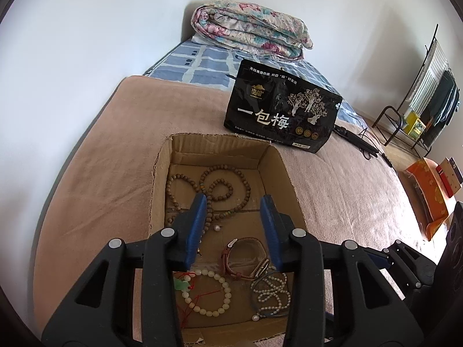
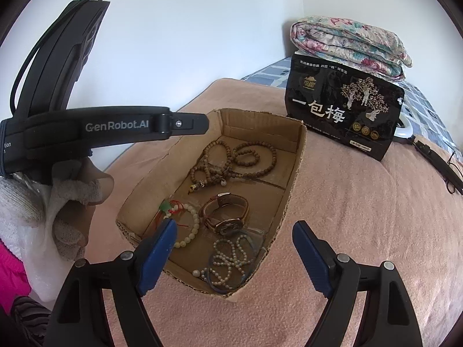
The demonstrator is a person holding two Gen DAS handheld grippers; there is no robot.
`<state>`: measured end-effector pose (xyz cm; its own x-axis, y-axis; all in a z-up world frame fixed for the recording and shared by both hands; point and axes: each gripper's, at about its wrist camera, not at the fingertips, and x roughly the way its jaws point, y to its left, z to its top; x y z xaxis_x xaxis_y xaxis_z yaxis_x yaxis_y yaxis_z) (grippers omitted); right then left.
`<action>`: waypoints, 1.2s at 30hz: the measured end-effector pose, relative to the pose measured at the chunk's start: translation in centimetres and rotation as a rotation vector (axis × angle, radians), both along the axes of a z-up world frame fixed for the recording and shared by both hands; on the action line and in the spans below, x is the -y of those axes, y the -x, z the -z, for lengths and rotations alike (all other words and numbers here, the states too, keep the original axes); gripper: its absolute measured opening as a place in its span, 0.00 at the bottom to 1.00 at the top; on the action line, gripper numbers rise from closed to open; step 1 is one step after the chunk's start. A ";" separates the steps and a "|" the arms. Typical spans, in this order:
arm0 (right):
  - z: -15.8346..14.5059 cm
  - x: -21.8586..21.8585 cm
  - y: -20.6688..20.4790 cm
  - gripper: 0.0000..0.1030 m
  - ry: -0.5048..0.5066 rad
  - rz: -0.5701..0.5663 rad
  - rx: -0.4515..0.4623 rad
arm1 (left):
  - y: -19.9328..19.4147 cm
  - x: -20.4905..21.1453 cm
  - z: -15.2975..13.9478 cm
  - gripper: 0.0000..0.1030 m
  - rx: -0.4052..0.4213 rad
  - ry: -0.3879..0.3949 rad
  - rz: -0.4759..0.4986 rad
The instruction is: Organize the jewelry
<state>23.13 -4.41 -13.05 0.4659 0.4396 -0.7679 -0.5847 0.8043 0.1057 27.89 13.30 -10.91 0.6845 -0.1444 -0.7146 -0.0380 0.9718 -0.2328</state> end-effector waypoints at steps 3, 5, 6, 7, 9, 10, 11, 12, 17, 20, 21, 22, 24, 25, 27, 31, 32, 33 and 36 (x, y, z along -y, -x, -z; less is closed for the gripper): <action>-0.2 0.5 0.1 0.82 -0.004 0.006 -0.006 | 0.2 0.0 -0.2 0.38 0.003 0.001 -0.001; -0.4 0.7 0.3 0.82 -0.003 0.008 -0.004 | 0.5 0.0 -0.4 0.38 0.010 -0.005 -0.004; -0.5 0.8 0.5 0.82 -0.002 0.008 -0.001 | 0.7 0.1 -0.6 0.38 0.013 -0.007 -0.005; -0.6 1.0 0.5 0.82 0.000 0.008 0.002 | 0.9 0.1 -0.8 0.38 0.018 -0.010 -0.007; -0.9 1.2 0.8 0.82 0.002 0.011 0.008 | 1.4 0.2 -1.2 0.38 0.029 -0.014 -0.012; -1.1 1.4 0.9 0.82 0.002 0.013 0.009 | 1.7 0.3 -1.5 0.38 0.036 -0.018 -0.016; -1.2 1.6 1.0 0.82 0.002 0.014 0.010 | 1.9 0.3 -1.7 0.38 0.041 -0.022 -0.019; -1.4 1.8 1.2 0.82 0.000 0.017 0.012 | 2.2 0.5 -2.0 0.38 0.049 -0.031 -0.022; -2.5 3.1 1.9 0.82 -0.012 0.038 0.014 | 3.9 1.2 -3.6 0.38 0.085 -0.061 -0.020; -3.3 3.9 2.4 0.83 -0.015 0.050 0.021 | 5.0 1.8 -4.6 0.38 0.106 -0.076 -0.023; -3.7 4.3 2.6 0.83 -0.011 0.057 0.029 | 5.5 2.1 -5.0 0.38 0.114 -0.093 -0.025; -3.9 4.5 2.8 0.83 -0.010 0.060 0.033 | 5.9 2.5 -5.4 0.38 0.120 -0.106 -0.025; -4.5 5.1 3.3 0.83 -0.012 0.072 0.041 | 6.7 3.1 -5.9 0.38 0.128 -0.120 -0.018; -4.8 5.4 3.4 0.83 -0.013 0.076 0.044 | 7.1 3.4 -6.1 0.38 0.131 -0.127 -0.019; -5.3 6.1 3.8 0.83 -0.015 0.084 0.053 | 8.0 4.2 -6.7 0.38 0.140 -0.138 -0.009; -6.4 7.1 4.8 0.89 -0.010 0.099 0.089 | 9.6 5.1 -7.8 0.43 0.152 -0.137 -0.002; -6.7 7.4 5.0 0.89 -0.010 0.101 0.097 | 10.1 5.3 -8.0 0.45 0.160 -0.145 -0.002; -6.9 7.6 5.2 0.89 -0.011 0.102 0.103 | 10.7 5.6 -8.3 0.48 0.173 -0.161 -0.006; -7.7 8.3 5.9 0.91 -0.020 0.110 0.123 | 11.9 6.3 -8.6 0.54 0.188 -0.189 -0.008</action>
<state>17.26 -12.74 -5.38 0.6020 0.3954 -0.6937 -0.5028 0.8626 0.0554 15.99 7.01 -2.35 0.8086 -0.0147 -0.5882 -0.0189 0.9985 -0.0510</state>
